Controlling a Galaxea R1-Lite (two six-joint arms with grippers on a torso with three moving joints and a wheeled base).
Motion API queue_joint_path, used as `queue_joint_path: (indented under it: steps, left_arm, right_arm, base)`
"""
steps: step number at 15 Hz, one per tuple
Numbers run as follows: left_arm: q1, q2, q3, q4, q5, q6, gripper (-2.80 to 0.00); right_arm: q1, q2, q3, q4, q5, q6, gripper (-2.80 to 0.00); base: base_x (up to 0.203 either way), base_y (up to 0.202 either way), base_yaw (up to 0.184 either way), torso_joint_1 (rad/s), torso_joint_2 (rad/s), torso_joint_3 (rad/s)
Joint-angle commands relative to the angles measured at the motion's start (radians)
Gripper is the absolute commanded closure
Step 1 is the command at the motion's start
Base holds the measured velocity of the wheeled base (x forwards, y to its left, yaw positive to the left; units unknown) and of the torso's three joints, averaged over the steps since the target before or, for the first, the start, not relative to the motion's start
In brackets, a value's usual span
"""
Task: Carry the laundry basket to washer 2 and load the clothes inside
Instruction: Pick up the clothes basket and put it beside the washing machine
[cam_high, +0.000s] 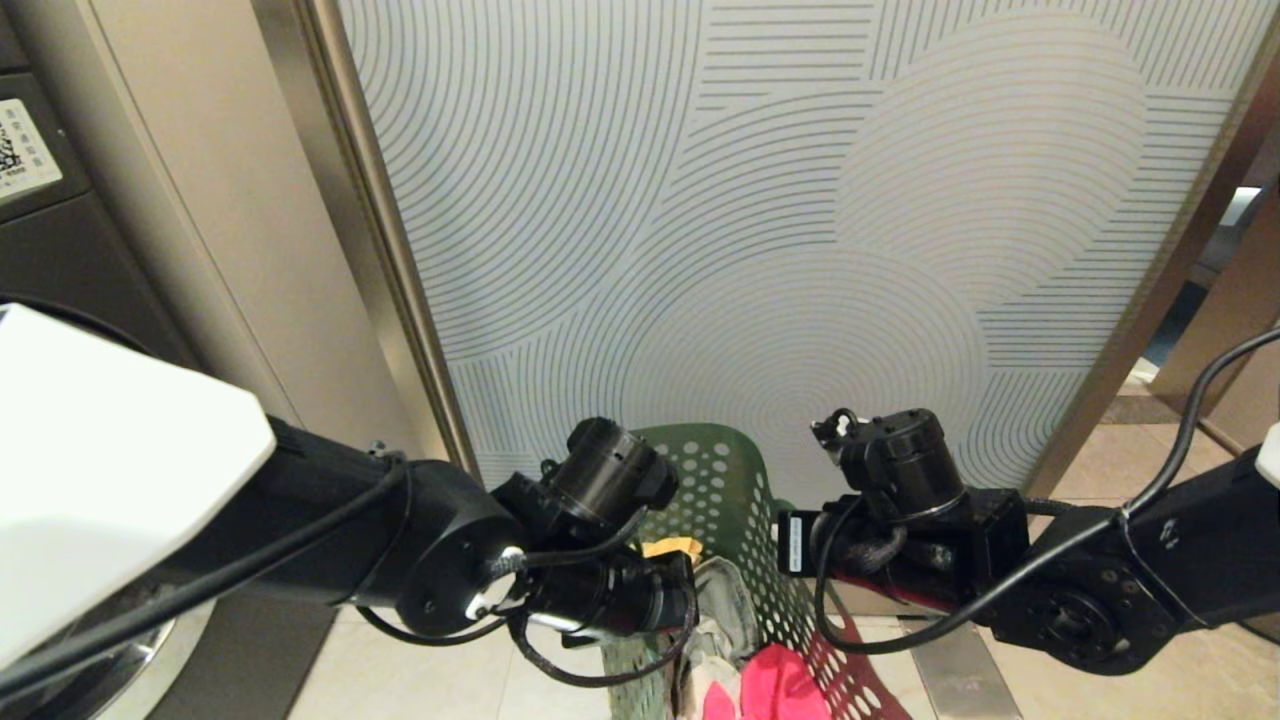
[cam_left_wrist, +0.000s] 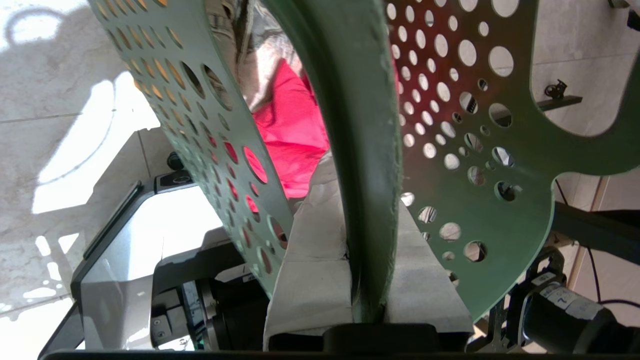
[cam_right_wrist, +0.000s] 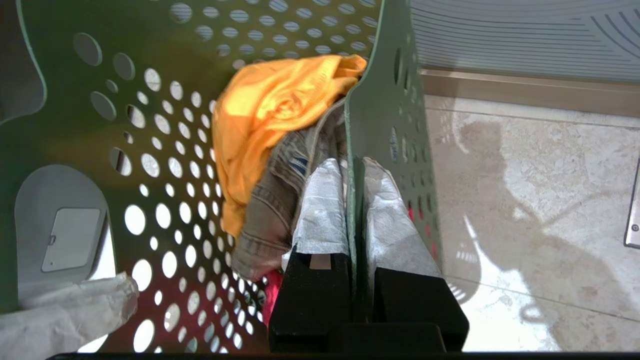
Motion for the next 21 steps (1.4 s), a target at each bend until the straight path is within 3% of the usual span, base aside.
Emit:
queue_joint_path:
  steps: [1,4,7,13,21]
  left_arm:
    - [0.000,-0.003,0.000,-0.001,0.001,-0.004,0.00]
    - [0.000,-0.017,0.005,-0.001,-0.009,-0.005,0.00]
    - [0.000,-0.049,0.035,-0.005,-0.085,-0.008,0.00]
    - [0.000,-0.053,0.046,-0.007,-0.088,-0.009,0.00]
    - [0.000,-0.047,0.048,-0.007,-0.091,-0.009,0.00]
  right_arm:
    - [0.002,-0.002,0.004,-0.004,-0.001,0.003,0.00]
    - [0.002,-0.010,0.006,-0.005,-0.001,0.003,0.00]
    - [0.002,-0.024,0.014,-0.008,0.004,0.005,0.00]
    - [0.002,-0.018,0.080,-0.165,0.015,0.005,0.00]
    - [0.001,-0.009,0.078,-0.168,0.014,0.006,0.00]
  base:
    - [0.000,0.000,0.000,0.000,0.00,0.000]
    - [0.000,0.000,0.000,0.000,0.00,0.000]
    - [0.000,0.000,0.000,0.000,0.00,0.000]
    - [0.001,-0.001,0.009,0.000,0.00,0.001]
    - [0.000,-0.008,0.168,0.001,0.00,0.003]
